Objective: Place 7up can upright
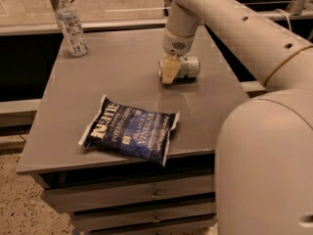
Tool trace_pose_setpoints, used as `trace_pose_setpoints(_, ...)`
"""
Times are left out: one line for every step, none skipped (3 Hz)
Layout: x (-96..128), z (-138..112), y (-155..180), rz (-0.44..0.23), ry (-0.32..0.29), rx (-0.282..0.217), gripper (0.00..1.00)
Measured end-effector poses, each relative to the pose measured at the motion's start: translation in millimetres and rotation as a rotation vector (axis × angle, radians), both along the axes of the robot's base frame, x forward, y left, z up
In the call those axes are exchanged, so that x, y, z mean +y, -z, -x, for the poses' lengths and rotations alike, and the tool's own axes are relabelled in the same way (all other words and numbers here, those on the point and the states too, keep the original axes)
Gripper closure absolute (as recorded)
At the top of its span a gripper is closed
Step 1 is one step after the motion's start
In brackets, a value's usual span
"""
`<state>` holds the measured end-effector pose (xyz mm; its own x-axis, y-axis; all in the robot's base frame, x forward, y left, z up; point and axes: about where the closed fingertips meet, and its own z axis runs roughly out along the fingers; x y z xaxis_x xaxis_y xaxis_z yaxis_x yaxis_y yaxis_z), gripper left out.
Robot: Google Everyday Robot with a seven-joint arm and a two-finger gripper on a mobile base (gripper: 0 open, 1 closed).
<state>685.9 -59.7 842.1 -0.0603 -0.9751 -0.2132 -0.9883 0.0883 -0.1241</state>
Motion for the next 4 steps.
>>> trace_pose_setpoints(-13.8,4.2,-34.6,-0.085,0.018,-0.046,0.99)
trace_pose_setpoints(-31.7,8.6,-77.1,-0.275,0.023,-0.112,1.0)
trace_pose_setpoints(-62.6,17.9,-105.1,-0.61,0.044,-0.146,1.0)
trace_pose_setpoints(-72.0,25.5,-122.8,-0.844,0.042,-0.149,1.0)
